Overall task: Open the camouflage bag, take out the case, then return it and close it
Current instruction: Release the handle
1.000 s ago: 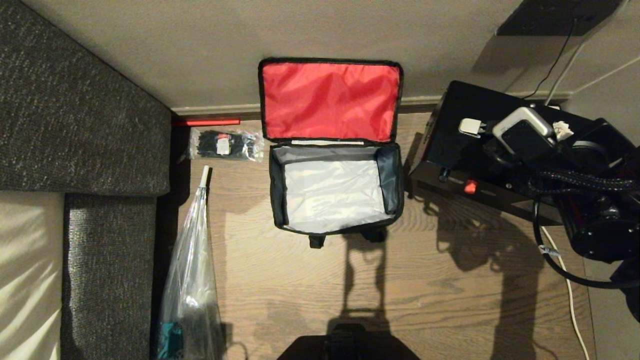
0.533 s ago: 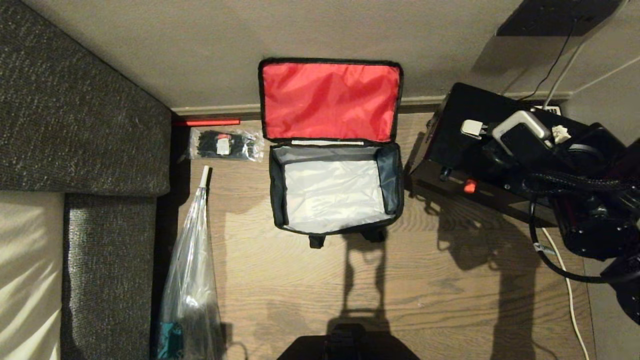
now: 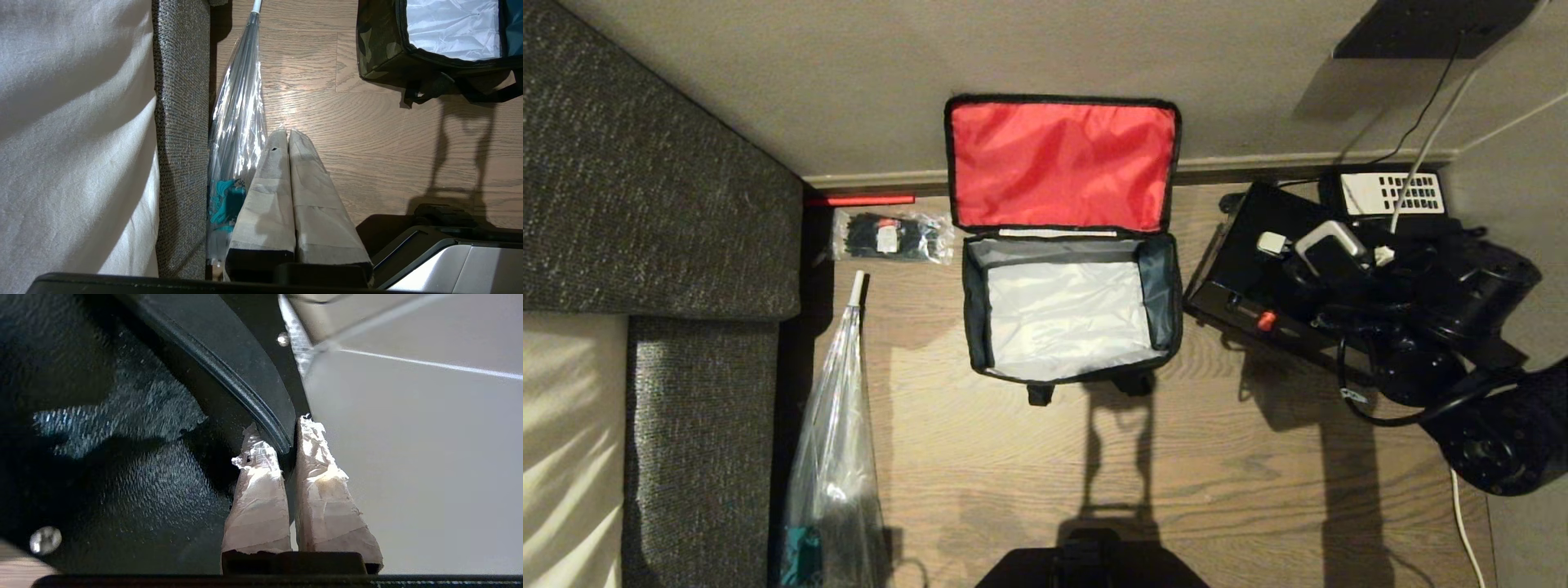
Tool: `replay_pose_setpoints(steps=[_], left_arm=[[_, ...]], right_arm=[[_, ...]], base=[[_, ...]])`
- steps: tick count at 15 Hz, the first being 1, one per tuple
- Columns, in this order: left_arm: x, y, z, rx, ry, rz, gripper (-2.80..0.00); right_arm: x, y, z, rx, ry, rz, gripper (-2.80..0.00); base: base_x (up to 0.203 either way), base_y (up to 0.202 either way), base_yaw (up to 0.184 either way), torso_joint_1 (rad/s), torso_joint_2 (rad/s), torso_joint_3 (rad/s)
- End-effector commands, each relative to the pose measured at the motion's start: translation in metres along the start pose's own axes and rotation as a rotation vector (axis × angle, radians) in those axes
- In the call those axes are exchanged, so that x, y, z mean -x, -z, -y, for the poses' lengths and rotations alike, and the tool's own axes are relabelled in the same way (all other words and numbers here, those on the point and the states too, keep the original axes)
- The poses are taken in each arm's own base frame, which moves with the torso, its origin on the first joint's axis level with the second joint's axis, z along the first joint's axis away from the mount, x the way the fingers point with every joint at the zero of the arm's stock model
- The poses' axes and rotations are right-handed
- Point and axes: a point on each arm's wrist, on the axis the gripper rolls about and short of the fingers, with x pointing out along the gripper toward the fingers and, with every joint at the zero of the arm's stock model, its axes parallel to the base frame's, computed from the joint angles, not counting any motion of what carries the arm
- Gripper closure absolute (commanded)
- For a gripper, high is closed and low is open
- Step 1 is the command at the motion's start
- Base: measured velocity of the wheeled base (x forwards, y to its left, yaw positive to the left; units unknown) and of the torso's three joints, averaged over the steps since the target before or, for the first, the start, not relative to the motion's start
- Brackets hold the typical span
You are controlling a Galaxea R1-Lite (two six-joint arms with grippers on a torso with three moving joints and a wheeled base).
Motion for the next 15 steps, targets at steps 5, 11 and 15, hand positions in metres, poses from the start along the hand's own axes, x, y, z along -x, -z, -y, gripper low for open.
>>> replay_pose_setpoints(steps=[5, 11, 15], left_arm=[[0.0, 0.001, 0.0, 0.0, -0.001, -0.003, 0.0], [0.0, 0.001, 0.0, 0.0, -0.001, -0.003, 0.0], [0.0, 0.001, 0.0, 0.0, -0.001, -0.003, 0.0]], right_arm=[[-0.031, 0.019, -0.072, -0.029, -0.12, -0.046, 0.0], [-0.026, 0.034, -0.07, 0.001, -0.238, -0.028, -2.8], [-0.006, 0.043, -0.064, 0.033, -0.41, -0.032, -2.8]], base=[[0.0, 0.0, 0.0, 0.0, 0.0, 0.0], [0.0, 0.0, 0.0, 0.0, 0.0, 0.0], [0.0, 0.0, 0.0, 0.0, 0.0, 0.0]])
